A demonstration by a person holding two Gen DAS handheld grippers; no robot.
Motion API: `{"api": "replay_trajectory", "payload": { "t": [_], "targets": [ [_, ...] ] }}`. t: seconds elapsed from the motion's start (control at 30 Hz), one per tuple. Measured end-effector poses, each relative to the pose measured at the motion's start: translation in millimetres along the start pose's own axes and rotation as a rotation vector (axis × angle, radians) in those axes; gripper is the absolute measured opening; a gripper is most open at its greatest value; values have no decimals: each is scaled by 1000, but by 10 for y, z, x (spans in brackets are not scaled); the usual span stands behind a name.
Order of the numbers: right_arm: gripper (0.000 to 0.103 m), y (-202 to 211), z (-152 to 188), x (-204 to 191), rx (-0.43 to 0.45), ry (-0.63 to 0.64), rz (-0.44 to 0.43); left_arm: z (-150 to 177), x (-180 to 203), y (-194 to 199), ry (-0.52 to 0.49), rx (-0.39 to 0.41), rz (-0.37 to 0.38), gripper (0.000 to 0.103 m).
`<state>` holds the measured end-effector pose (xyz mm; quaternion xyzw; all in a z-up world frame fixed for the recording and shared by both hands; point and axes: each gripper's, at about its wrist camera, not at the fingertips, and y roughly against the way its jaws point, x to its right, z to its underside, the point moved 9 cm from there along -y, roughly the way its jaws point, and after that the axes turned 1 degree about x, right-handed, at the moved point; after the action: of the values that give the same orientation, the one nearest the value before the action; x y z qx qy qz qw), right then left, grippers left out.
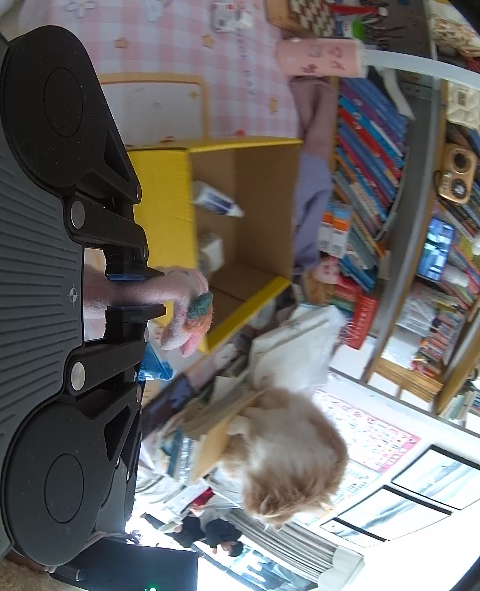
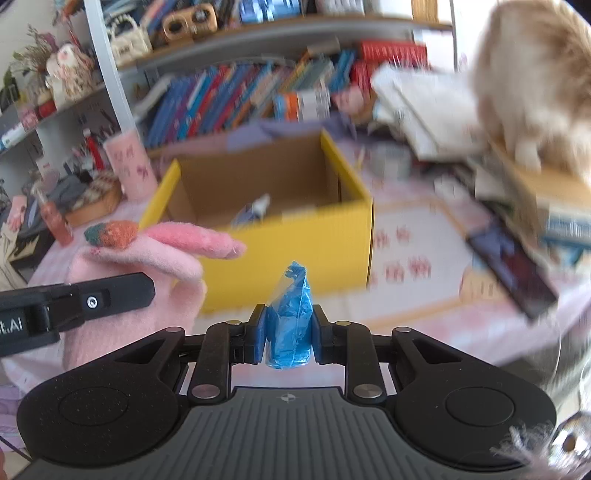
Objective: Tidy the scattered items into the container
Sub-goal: 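Carry the pink glove and blue bag with both tools over the yellow box, then lower the glove and bag into the box and open both tools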
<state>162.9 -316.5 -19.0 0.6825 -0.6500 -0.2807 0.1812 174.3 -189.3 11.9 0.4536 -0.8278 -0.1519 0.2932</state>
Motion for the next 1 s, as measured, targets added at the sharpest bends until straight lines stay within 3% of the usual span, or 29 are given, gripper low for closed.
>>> {"api": "replay_trajectory", "payload": {
  "t": [0.23,0.43,0.67,1.0],
  "targets": [
    [22,-181,-750,22,124,52,-83,-627,18,-134,-22,123,-60,10],
    [22,-539,-1083,-60,142,124,-141,-840,-76,-328,-30,157,-142,10],
    [23,-1191,-864,-115,4,258,-142,-611,-339,-927,-39,11,-260,10],
    [23,-1603,-593,-166,-127,349,-191,-458,-622,-1259,-10,-86,-344,11]
  ]
}}
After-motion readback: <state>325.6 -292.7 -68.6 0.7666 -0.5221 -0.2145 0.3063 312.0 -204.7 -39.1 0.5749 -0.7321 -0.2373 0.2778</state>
